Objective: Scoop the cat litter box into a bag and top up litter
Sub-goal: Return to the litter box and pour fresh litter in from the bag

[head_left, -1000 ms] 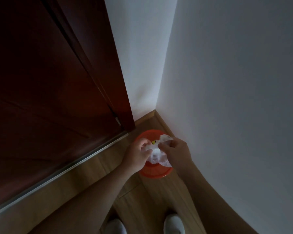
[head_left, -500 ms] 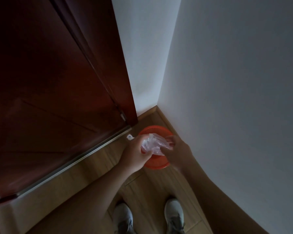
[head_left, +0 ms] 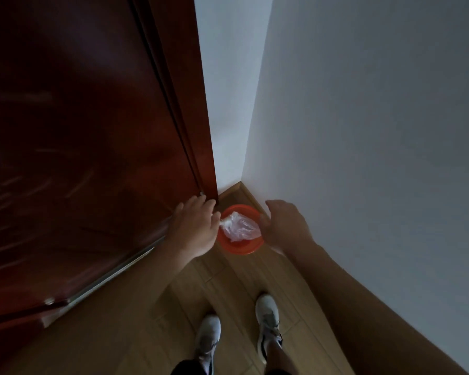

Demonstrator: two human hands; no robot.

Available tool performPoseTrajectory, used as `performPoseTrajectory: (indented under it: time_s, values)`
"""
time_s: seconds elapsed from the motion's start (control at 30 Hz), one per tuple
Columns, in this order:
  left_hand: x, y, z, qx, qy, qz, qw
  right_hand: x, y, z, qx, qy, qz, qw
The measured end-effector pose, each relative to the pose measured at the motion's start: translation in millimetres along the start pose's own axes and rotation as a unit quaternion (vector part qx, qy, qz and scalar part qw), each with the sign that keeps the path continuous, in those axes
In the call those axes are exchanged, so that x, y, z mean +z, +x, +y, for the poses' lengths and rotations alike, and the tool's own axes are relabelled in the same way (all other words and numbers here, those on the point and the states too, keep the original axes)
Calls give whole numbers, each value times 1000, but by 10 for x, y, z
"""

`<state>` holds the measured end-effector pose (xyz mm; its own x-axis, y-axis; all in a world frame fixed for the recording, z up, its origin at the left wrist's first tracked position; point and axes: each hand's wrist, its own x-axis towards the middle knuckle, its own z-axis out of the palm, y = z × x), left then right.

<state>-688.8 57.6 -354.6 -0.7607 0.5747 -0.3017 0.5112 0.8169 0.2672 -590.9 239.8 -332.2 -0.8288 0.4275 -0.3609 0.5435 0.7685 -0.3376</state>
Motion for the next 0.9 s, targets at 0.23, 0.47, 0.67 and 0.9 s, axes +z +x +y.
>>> performPoseTrajectory:
  time_s: [0.23, 0.47, 0.67, 0.9]
  values:
    - [-1033, -619, 198, 79, 49, -16, 996, -818, -944, -178, 54, -48, 26, 997]
    - [-1700, -1254, 614, 194, 55, 1, 979, -1331, -2277, -108, 136, -48, 104, 984]
    - [-1823, -1863, 1193, 293, 70, 4, 953, -1390, -3447, 156, 210, -41, 161, 964]
    - [-1644, -2759, 1889, 408, 105, 8, 907, -1186, -4908, 495, 300, -12, 236, 924]
